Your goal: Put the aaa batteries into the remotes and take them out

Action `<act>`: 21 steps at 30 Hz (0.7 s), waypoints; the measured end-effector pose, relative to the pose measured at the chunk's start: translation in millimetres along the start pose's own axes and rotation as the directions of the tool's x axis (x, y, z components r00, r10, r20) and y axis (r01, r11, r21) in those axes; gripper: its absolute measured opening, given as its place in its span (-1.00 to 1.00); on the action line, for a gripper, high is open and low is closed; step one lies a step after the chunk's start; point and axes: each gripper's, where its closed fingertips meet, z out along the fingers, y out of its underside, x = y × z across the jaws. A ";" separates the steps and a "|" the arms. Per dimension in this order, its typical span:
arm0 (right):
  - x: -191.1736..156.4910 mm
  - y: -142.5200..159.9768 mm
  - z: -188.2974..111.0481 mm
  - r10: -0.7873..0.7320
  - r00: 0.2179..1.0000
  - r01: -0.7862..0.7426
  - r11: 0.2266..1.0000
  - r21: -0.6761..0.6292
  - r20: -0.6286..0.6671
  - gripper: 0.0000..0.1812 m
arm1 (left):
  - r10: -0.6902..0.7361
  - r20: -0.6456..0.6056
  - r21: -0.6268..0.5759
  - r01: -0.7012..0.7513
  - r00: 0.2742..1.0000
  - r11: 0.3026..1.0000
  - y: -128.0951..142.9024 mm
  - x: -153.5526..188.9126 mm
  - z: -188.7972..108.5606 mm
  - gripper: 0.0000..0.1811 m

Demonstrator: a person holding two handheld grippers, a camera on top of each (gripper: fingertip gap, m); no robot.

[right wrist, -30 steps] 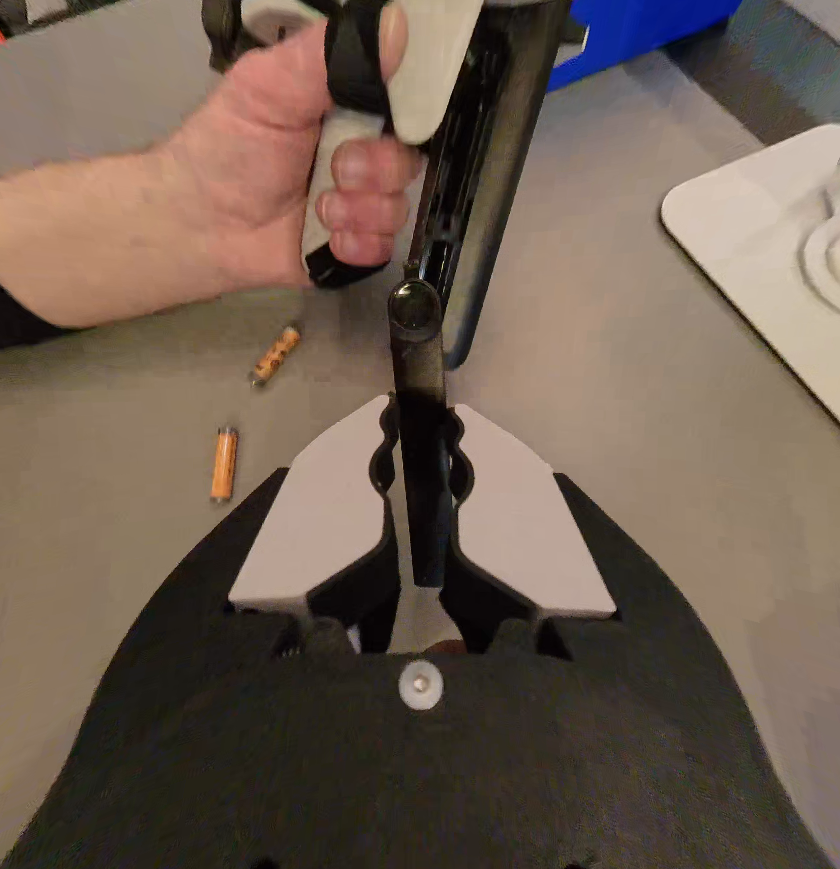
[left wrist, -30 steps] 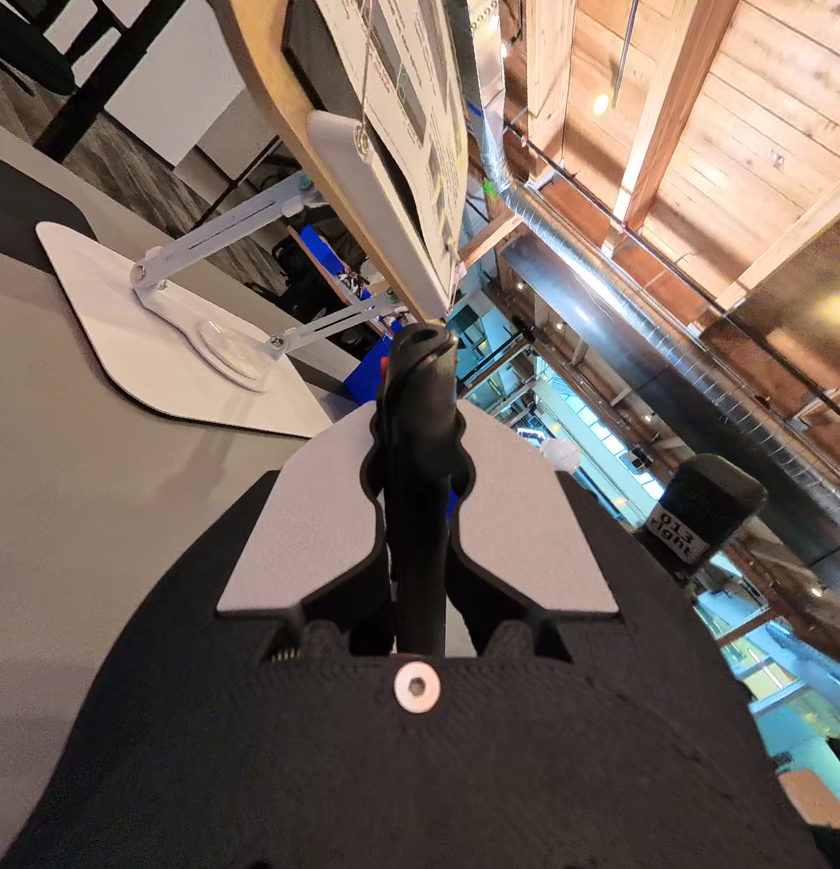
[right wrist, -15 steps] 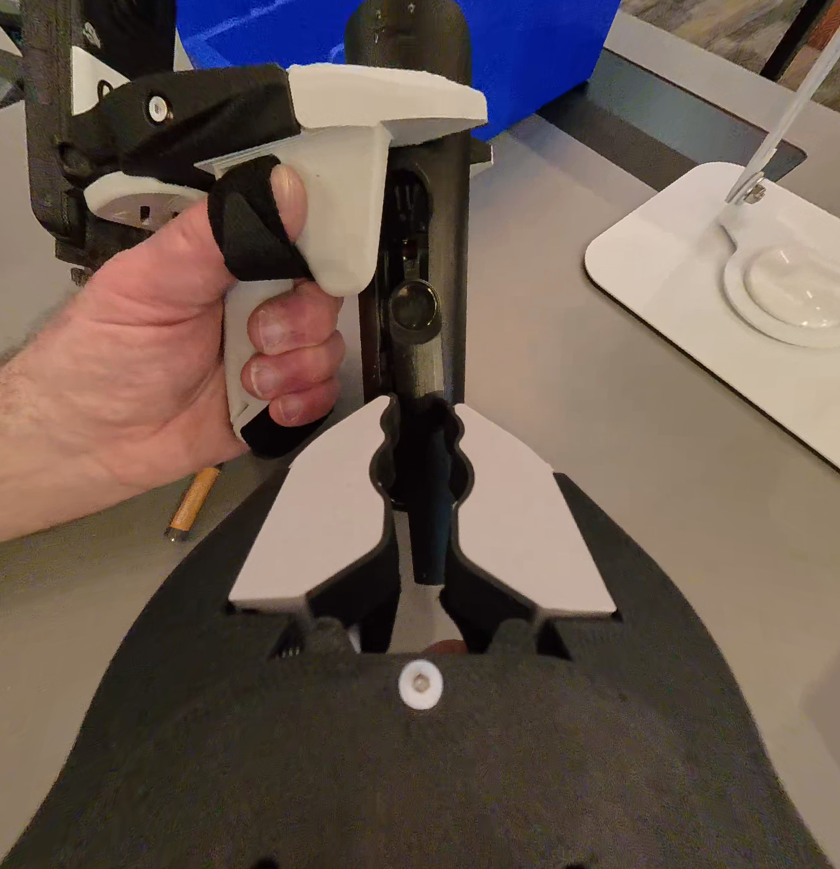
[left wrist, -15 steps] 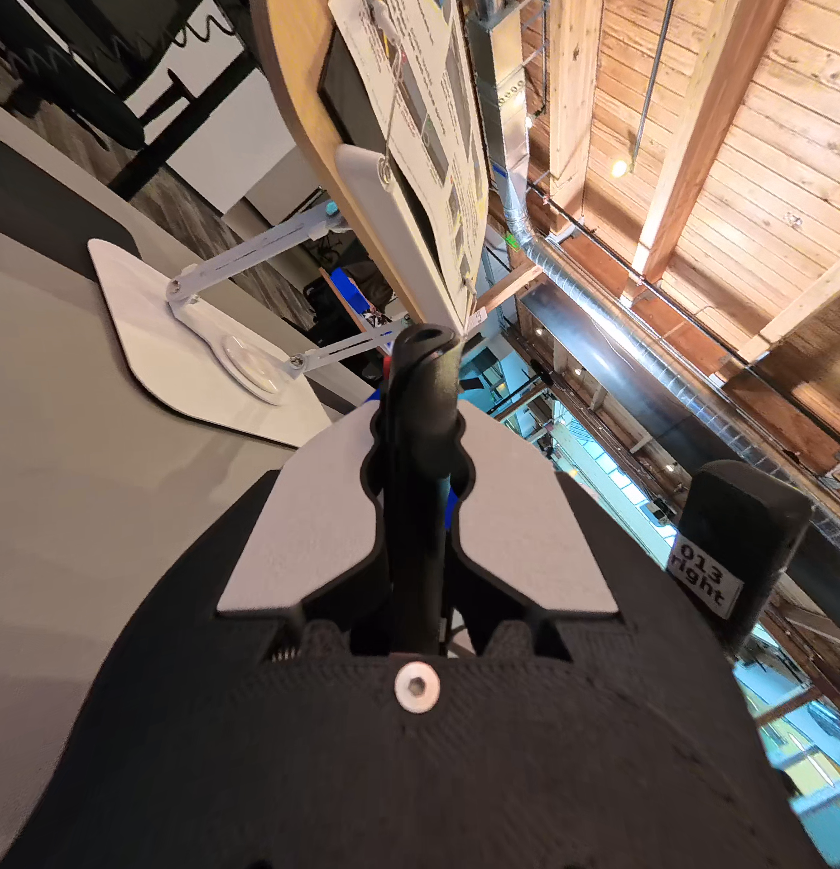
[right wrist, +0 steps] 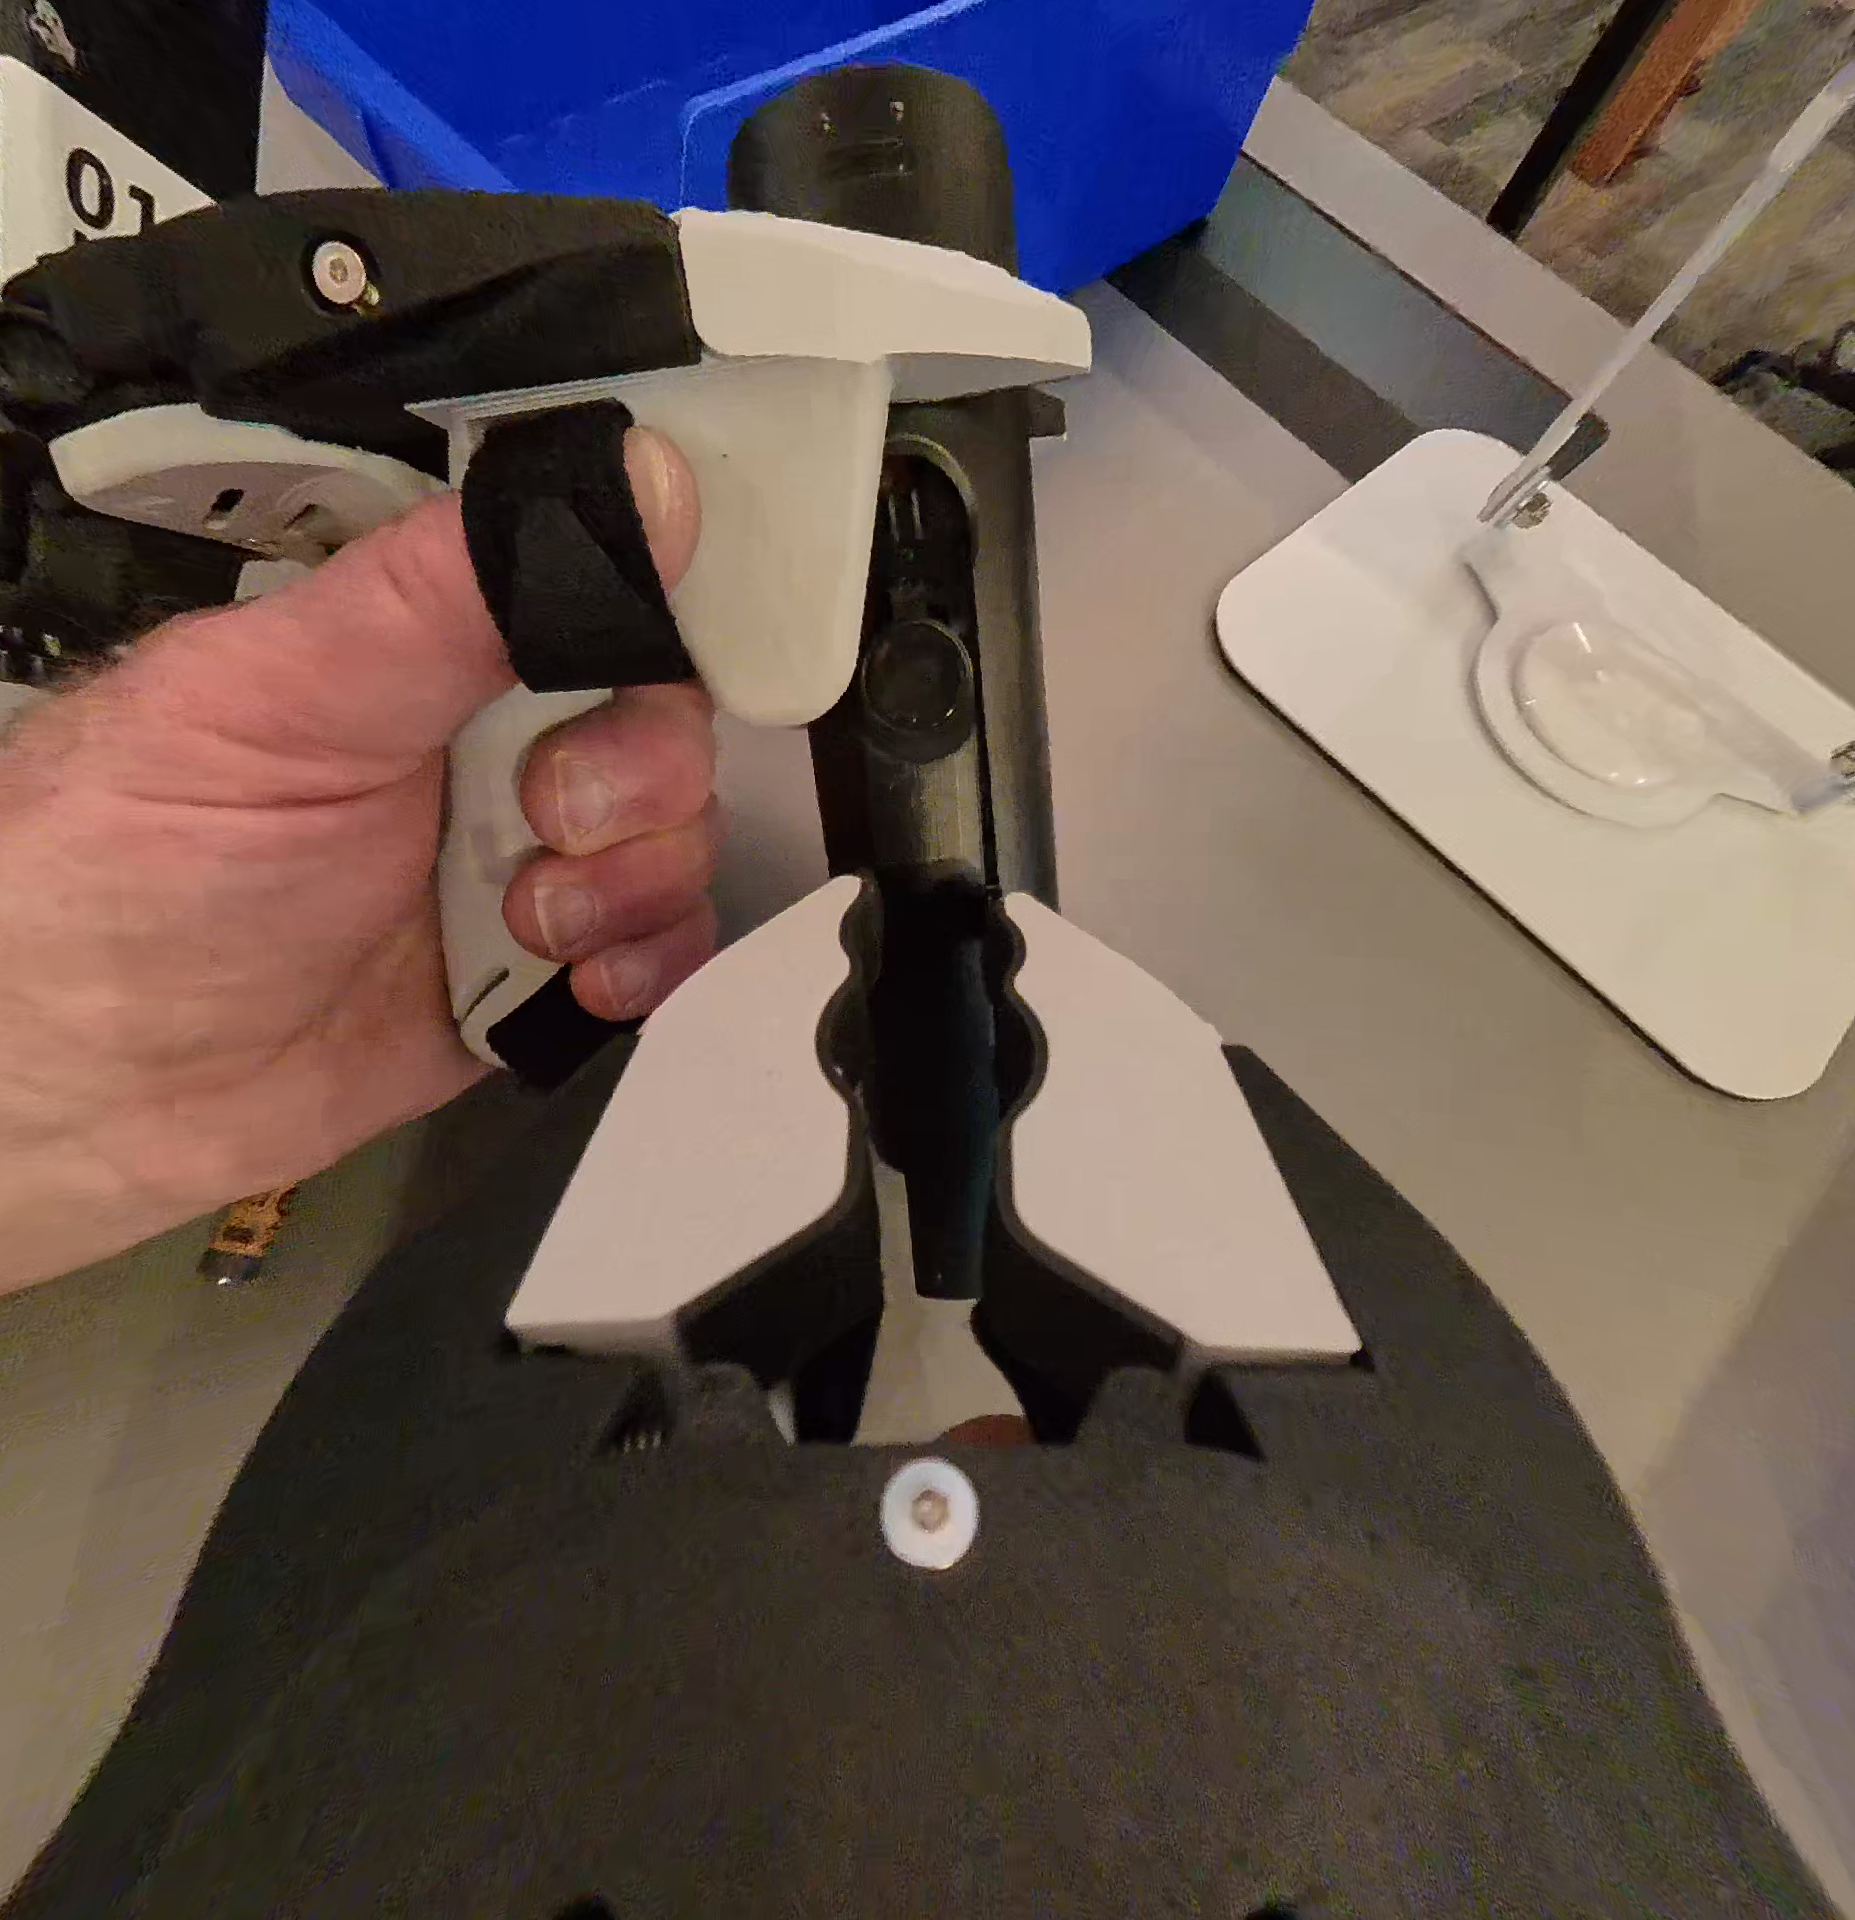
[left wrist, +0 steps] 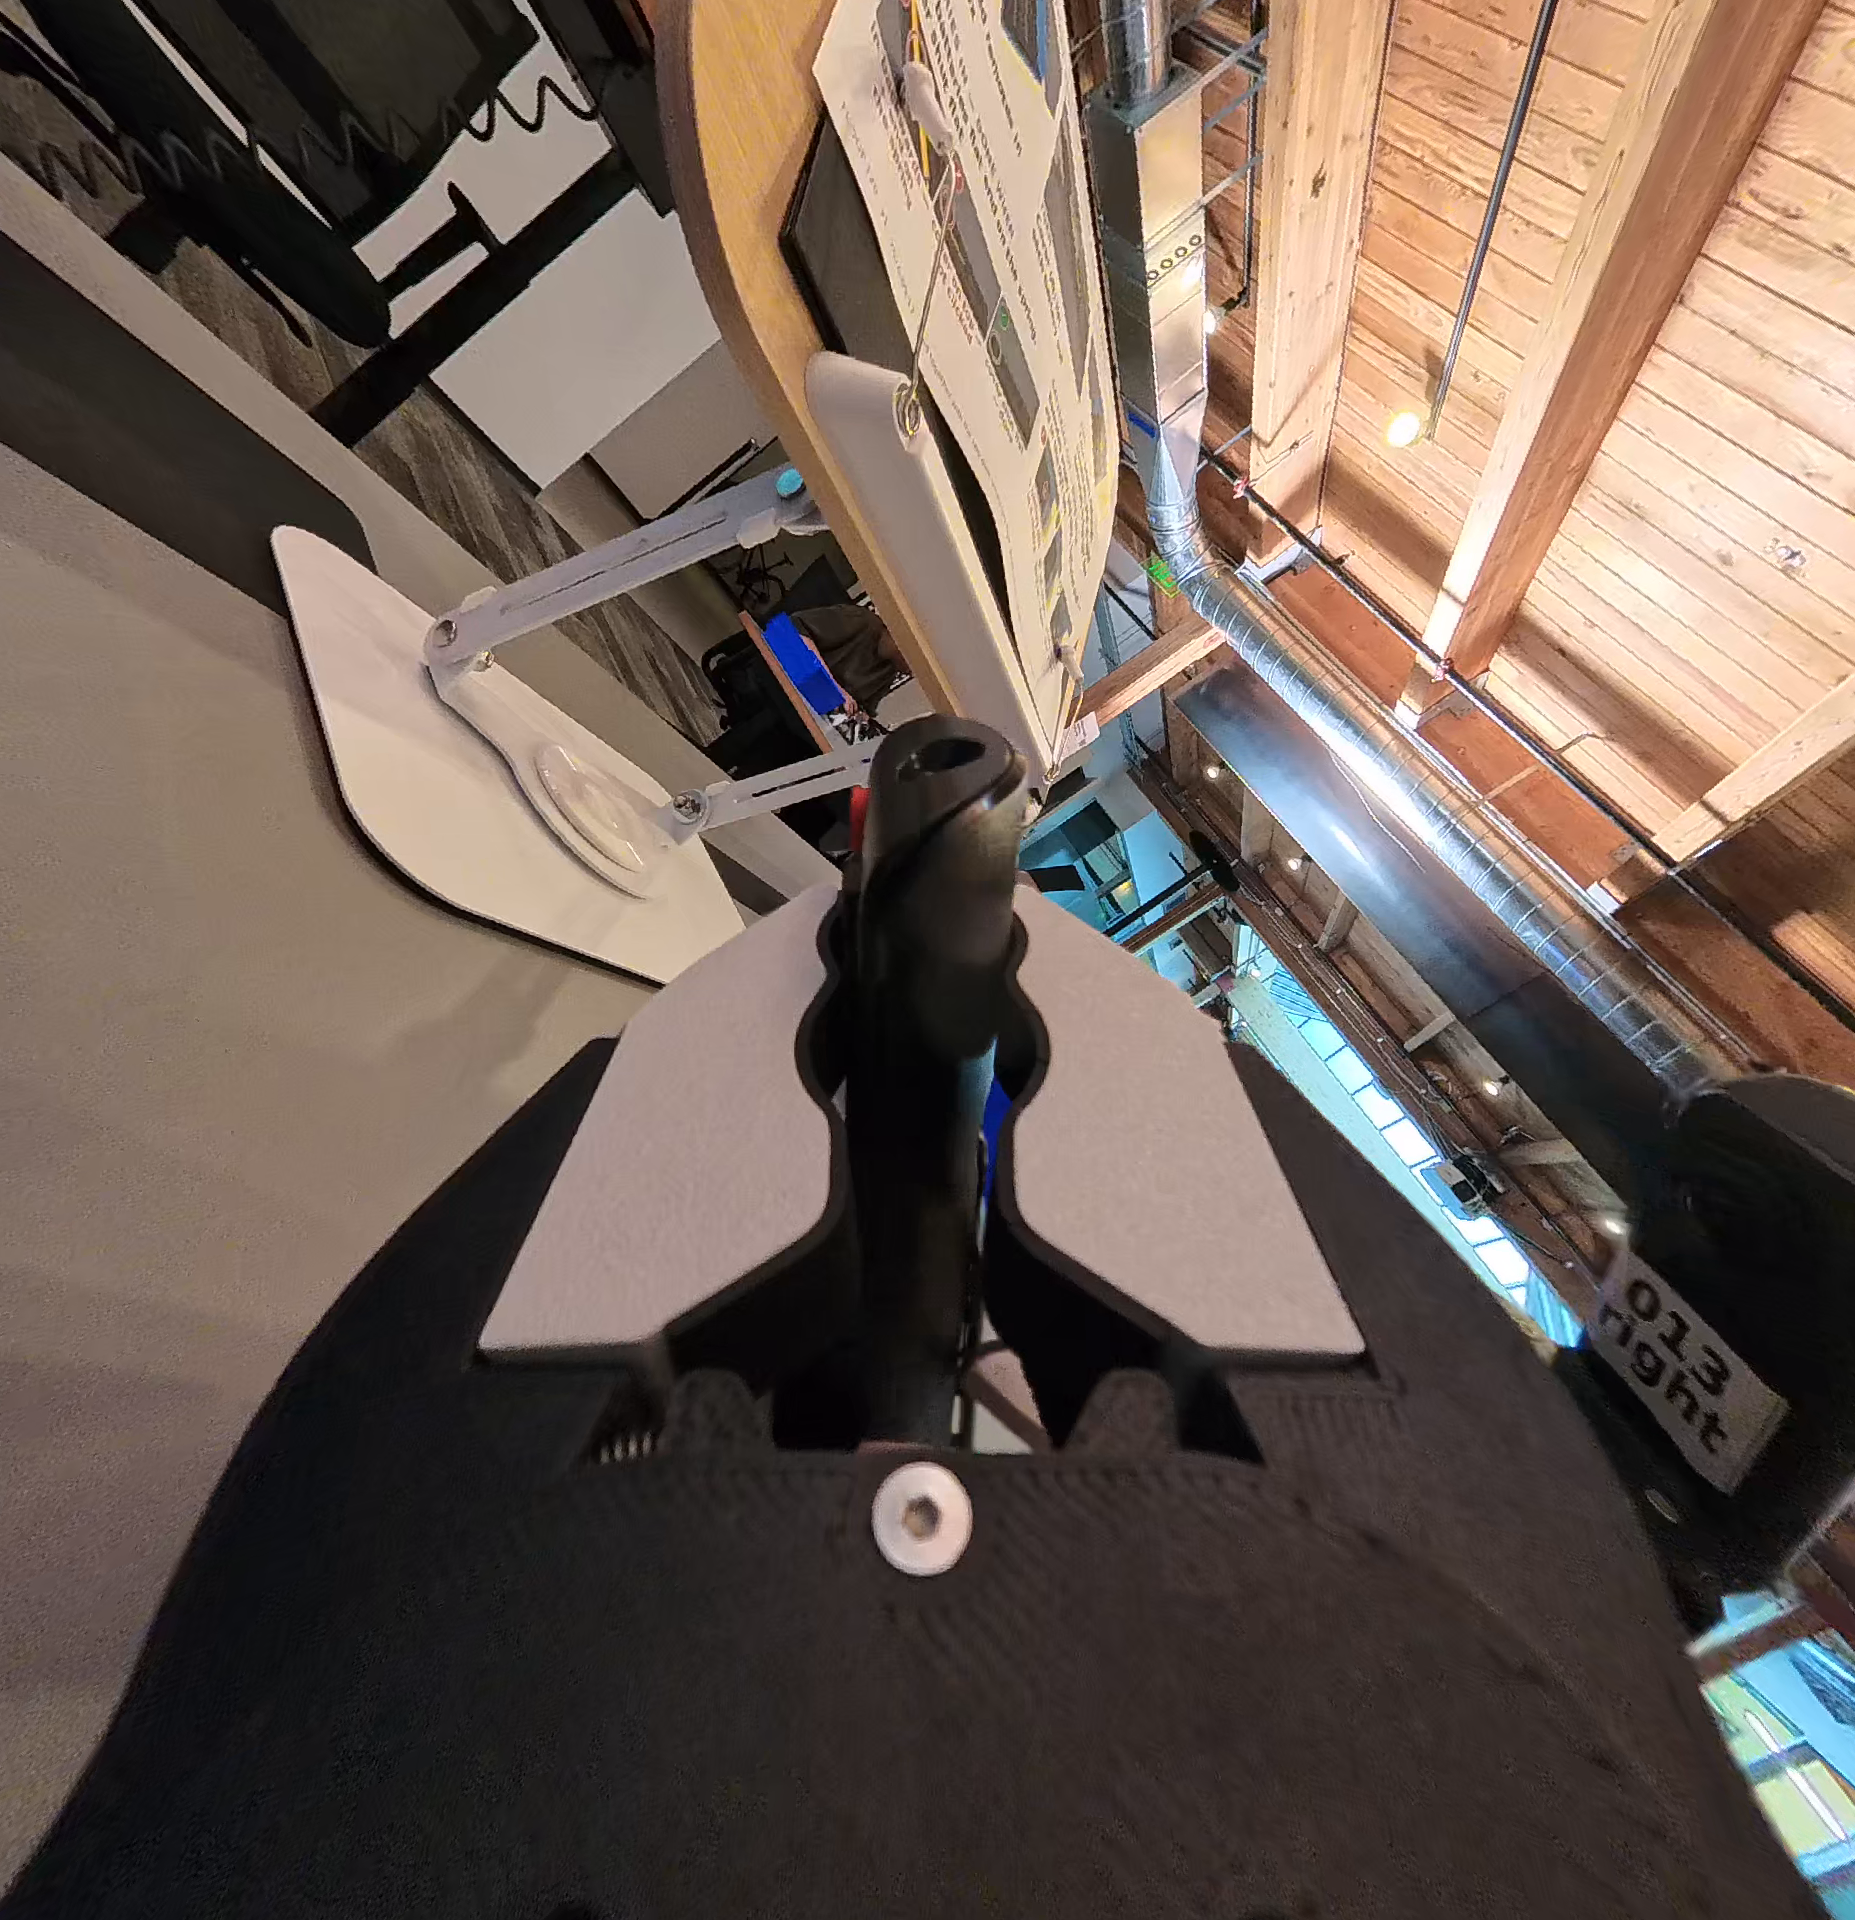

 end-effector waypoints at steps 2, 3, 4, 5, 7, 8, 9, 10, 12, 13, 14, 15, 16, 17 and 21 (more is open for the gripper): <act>1.1 0.5 0.7 -0.023 1.000 0.023 1.000 -0.010 -0.016 -0.79 | -0.004 0.006 -0.009 0.004 1.000 1.000 1.2 -0.6 0.4 -0.73; 2.5 0.2 1.2 -0.023 1.000 0.023 1.000 -0.006 -0.021 -0.79 | -0.003 0.009 -0.006 0.003 1.000 1.000 0.9 -1.0 0.2 -0.74; 3.3 0.3 1.8 -0.018 1.000 0.018 1.000 -0.002 -0.019 -0.79 | -0.007 0.008 -0.012 0.007 1.000 1.000 1.6 -1.1 0.3 -0.74; 2.9 1.3 3.1 -0.008 1.000 0.008 1.000 -0.004 -0.007 -0.79 | -0.006 0.014 -0.014 0.006 1.000 1.000 2.1 -1.9 0.3 -0.73; 2.6 3.2 5.7 -0.006 1.000 0.006 1.000 -0.011 0.001 -0.79 | -0.007 0.023 -0.014 0.008 1.000 1.000 3.0 -3.7 0.2 -0.73; 1.6 3.1 6.0 -0.002 1.000 0.002 1.000 -0.009 0.009 -0.79 | -0.008 0.025 -0.016 0.009 1.000 1.000 3.2 -4.5 0.3 -0.73; 0.5 3.1 6.1 0.003 1.000 -0.003 1.000 -0.007 0.019 -0.79 | -0.008 0.028 -0.016 0.009 1.000 1.000 3.2 -5.3 0.2 -0.73; -0.4 2.9 5.6 0.006 1.000 -0.006 1.000 -0.006 0.025 -0.79 | -0.011 0.027 -0.014 0.012 1.000 1.000 3.1 -5.6 0.0 -0.73; -1.1 2.0 3.9 0.014 0.999 -0.014 1.000 -0.009 0.031 -0.79 | -0.007 0.025 -0.015 0.007 1.000 1.000 3.2 -4.6 0.3 -0.73; -2.3 1.3 3.6 0.026 0.999 -0.026 1.000 -0.010 0.041 -0.79 | 0.000 0.028 -0.010 0.000 1.000 1.000 2.2 -4.6 0.1 -0.73; -2.9 1.0 3.4 0.027 0.999 -0.027 1.000 -0.010 0.043 -0.79 | 0.001 0.025 -0.010 0.000 1.000 1.000 2.1 -3.8 0.0 -0.74; -3.2 1.1 3.5 0.024 0.999 -0.023 1.000 -0.012 0.040 -0.79 | 0.002 0.023 -0.010 -0.002 1.000 1.000 2.1 -3.5 0.2 -0.73; -4.4 1.1 3.4 0.034 0.998 -0.033 0.999 -0.014 0.046 -0.79 | 0.007 0.029 -0.008 -0.006 1.000 1.000 2.1 -4.3 -0.1 -0.73; -6.6 0.3 2.4 0.047 0.997 -0.046 0.999 -0.015 0.059 -0.79 | 0.007 0.023 -0.003 -0.007 1.000 1.000 1.2 -3.3 -0.1 -0.74; -7.1 0.7 4.8 0.077 0.995 -0.076 0.997 -0.020 0.064 -0.79 | 0.025 0.028 -0.013 -0.025 0.999 1.000 4.1 -1.7 0.9 -0.73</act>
